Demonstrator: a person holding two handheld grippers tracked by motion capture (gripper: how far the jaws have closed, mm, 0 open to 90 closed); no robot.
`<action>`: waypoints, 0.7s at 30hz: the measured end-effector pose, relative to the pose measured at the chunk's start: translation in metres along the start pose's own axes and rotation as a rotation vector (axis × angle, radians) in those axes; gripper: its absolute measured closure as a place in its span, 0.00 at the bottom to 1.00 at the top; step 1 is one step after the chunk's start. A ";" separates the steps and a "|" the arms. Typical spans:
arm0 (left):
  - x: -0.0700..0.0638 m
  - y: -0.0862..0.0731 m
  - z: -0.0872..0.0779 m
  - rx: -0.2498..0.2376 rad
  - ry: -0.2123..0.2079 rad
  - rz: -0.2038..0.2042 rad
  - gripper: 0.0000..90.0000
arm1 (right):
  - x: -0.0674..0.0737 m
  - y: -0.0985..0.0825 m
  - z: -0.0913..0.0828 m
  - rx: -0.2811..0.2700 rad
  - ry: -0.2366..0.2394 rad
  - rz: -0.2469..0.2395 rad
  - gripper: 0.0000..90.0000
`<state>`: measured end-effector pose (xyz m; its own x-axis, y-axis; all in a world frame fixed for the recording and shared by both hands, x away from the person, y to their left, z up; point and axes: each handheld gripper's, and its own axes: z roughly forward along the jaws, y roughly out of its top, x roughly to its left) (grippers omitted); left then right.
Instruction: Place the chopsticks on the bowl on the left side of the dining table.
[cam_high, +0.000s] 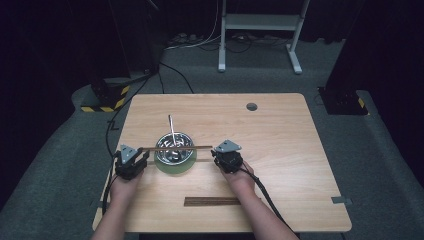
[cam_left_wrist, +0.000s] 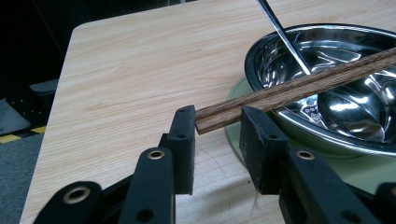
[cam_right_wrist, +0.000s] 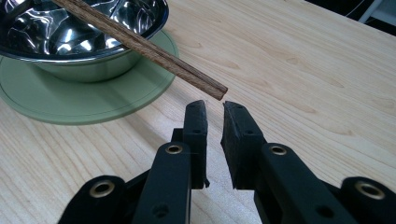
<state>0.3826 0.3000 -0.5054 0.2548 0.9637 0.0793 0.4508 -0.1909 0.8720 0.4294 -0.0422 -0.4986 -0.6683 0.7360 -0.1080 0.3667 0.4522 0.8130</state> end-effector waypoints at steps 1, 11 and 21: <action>-0.001 -0.001 0.000 -0.002 0.001 -0.007 0.72 | 0.000 0.000 0.000 -0.001 0.001 0.000 0.88; 0.003 -0.005 0.000 0.012 0.016 -0.009 0.71 | -0.002 -0.001 0.001 0.000 -0.006 0.008 0.88; 0.003 -0.005 0.000 0.008 0.019 -0.015 0.72 | -0.003 -0.001 0.004 -0.004 -0.008 0.022 0.88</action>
<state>0.3815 0.3042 -0.5099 0.2319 0.9698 0.0751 0.4614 -0.1777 0.8692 0.4338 -0.0423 -0.5014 -0.6549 0.7498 -0.0942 0.3787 0.4335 0.8177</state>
